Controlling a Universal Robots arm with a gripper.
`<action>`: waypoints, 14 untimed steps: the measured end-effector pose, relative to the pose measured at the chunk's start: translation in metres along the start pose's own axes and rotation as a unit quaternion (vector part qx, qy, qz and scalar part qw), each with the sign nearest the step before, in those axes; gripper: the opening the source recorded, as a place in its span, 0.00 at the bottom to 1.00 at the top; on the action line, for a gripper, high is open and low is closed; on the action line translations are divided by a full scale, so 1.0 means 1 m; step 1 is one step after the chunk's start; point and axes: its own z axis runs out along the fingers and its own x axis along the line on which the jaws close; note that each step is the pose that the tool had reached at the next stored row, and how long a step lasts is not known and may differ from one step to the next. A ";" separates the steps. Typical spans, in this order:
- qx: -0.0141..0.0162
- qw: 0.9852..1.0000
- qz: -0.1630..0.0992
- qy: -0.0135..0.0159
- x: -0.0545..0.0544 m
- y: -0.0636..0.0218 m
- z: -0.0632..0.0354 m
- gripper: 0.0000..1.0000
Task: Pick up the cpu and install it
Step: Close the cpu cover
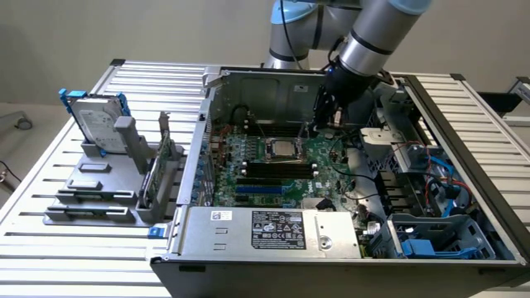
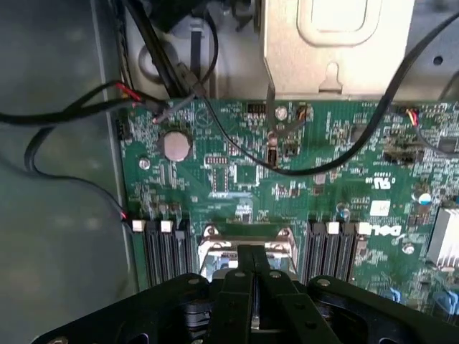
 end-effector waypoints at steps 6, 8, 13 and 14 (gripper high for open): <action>0.033 0.999 0.002 -0.002 -0.001 -0.0026 0.0024 0.11; 0.040 0.999 0.003 -0.004 -0.002 -0.0034 0.0036 0.11; 0.058 0.998 0.004 -0.006 -0.002 -0.0114 0.0075 0.11; 0.062 0.998 0.005 -0.006 -0.002 -0.0133 0.0082 0.11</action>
